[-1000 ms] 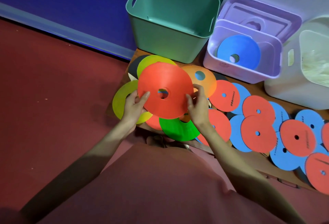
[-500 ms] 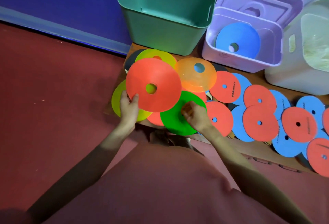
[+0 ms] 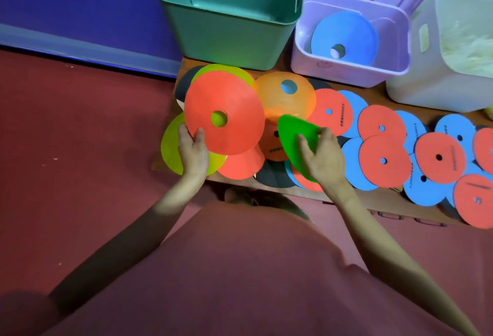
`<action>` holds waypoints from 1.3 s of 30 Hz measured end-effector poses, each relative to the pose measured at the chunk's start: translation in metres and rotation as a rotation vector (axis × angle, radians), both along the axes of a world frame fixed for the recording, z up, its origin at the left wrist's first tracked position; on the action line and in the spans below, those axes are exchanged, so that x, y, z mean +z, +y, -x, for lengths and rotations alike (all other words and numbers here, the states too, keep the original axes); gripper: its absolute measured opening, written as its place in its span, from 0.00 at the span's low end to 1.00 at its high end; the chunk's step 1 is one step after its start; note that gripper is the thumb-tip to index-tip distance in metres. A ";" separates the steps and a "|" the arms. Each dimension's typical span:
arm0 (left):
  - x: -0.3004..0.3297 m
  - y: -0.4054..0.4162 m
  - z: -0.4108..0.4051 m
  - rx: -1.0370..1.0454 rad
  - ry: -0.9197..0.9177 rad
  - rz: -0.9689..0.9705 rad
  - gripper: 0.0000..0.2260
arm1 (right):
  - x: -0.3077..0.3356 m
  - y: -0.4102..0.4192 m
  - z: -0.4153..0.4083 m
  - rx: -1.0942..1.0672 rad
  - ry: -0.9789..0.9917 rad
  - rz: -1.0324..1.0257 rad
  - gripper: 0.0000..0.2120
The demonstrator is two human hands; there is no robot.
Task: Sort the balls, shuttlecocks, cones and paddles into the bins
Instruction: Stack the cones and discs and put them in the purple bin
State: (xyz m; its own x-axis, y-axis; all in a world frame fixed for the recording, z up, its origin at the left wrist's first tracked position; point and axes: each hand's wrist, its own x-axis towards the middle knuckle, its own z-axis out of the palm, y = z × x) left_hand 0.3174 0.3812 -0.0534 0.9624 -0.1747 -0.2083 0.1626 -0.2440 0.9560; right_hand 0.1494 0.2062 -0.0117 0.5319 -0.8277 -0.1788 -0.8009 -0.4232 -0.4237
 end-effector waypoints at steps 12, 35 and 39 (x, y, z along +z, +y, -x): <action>0.004 -0.029 0.002 -0.177 0.136 -0.022 0.03 | 0.045 -0.018 -0.025 -0.054 -0.717 -0.551 0.24; 0.022 -0.073 0.027 -0.199 0.261 0.104 0.09 | -0.042 -0.083 -0.036 0.174 -0.429 -0.211 0.22; 0.016 -0.069 0.022 -0.083 0.144 0.031 0.09 | -0.053 -0.099 -0.047 0.233 -0.390 -0.188 0.21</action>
State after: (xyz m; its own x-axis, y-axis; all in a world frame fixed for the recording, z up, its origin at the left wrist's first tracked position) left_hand 0.2954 0.3118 -0.0374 0.9050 -0.2604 -0.3365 0.2793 -0.2329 0.9315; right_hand 0.1965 0.1074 -0.0647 0.7562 -0.6512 -0.0646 -0.4606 -0.4596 -0.7593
